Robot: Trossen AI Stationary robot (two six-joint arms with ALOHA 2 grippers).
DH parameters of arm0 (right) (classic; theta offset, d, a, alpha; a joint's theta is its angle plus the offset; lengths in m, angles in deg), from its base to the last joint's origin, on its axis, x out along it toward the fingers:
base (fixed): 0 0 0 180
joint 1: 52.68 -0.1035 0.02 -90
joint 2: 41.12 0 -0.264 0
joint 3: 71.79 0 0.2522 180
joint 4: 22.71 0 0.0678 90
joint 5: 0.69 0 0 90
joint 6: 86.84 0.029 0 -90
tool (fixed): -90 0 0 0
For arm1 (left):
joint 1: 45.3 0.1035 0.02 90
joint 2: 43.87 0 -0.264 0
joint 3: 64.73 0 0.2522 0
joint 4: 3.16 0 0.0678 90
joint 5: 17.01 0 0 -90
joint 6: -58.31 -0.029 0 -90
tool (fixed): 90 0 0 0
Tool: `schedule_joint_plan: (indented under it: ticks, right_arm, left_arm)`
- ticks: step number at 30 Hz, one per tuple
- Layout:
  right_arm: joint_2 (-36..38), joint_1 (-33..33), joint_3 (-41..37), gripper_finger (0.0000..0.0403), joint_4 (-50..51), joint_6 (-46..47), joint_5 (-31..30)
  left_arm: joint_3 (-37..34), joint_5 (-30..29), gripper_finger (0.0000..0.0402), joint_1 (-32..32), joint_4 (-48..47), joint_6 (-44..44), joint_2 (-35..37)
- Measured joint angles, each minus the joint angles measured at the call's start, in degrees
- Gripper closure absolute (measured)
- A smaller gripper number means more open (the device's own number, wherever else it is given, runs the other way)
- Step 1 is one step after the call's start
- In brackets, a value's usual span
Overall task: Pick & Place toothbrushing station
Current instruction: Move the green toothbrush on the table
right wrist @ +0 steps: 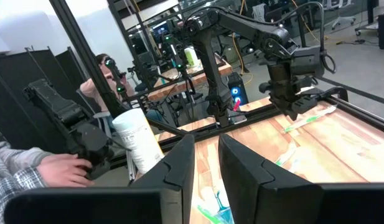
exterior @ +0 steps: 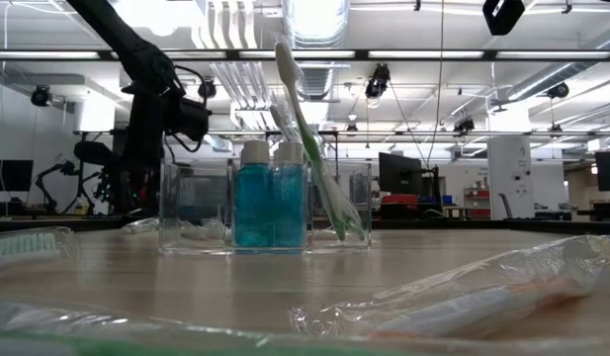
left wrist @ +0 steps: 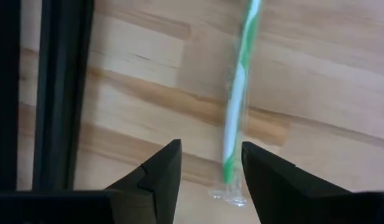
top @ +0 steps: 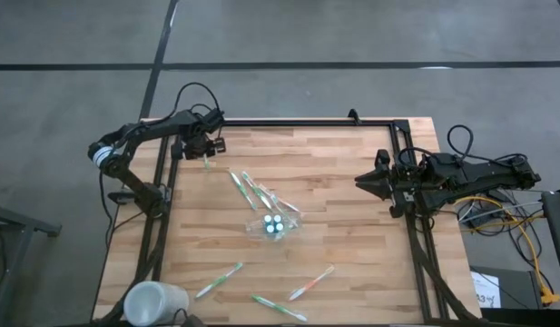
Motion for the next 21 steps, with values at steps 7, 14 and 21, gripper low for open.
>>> schedule_joint_plan:
  ticks: [7,14,21]
  right_arm:
    - [0.0,0.0,0.0,0.0321,0.0,0.0,0.0]
    - [0.0,0.0,0.0,0.0319,0.0,0.0,0.0]
    - [0.0,0.0,0.0,0.0332,0.0,0.0,0.0]
  left_arm:
    - [-0.2,1.3,0.0229,-1.8,0.9,-2.4,0.0]
    - [-1.9,1.3,0.0229,-3.4,2.3,-0.9,0.0]
    - [-7.4,3.0,0.0229,-3.5,8.5,-1.3,0.0]
